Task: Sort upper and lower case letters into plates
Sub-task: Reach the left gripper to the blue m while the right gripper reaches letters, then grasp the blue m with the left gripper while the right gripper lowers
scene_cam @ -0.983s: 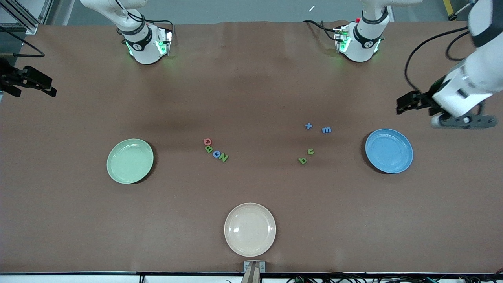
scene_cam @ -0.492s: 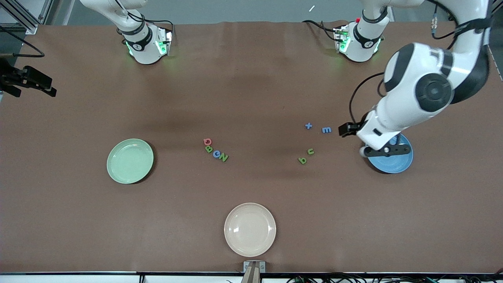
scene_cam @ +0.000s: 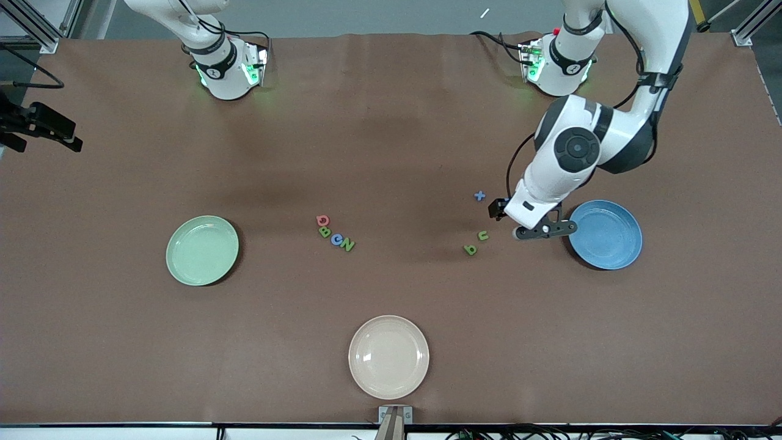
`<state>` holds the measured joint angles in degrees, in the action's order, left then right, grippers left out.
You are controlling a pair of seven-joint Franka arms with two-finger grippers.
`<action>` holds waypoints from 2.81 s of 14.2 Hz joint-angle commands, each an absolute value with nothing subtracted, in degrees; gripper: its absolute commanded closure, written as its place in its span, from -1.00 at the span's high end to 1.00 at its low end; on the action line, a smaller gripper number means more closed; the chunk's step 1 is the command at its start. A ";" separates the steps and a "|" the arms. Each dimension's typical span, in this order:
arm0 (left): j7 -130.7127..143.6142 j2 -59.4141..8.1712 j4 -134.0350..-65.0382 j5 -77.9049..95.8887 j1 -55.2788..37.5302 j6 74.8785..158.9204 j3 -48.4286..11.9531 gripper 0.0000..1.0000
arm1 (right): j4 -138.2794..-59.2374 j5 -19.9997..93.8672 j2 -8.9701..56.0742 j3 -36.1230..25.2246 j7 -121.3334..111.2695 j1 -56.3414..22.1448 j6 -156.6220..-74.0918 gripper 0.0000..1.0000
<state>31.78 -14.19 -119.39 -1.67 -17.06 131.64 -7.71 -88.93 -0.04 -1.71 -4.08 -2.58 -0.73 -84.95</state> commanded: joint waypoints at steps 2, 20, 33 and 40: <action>33.05 -12.21 -129.53 -2.99 -17.05 144.02 -7.74 1.00 | -87.54 0.61 2.97 -3.96 -2.29 1.67 -88.14 1.00; 43.68 -19.60 -134.65 -12.48 -17.40 145.74 -8.00 0.86 | -99.03 8.25 17.67 -3.43 13.71 -14.84 -109.67 1.00; 47.28 -21.53 -134.65 -12.57 -17.84 148.45 -8.17 -0.35 | -118.92 8.26 25.30 -3.52 27.76 -33.57 -146.31 1.00; 46.85 -17.15 -133.95 -12.57 -17.14 147.93 -8.26 -0.71 | -119.00 8.26 28.12 -3.52 29.71 -37.09 -149.77 0.86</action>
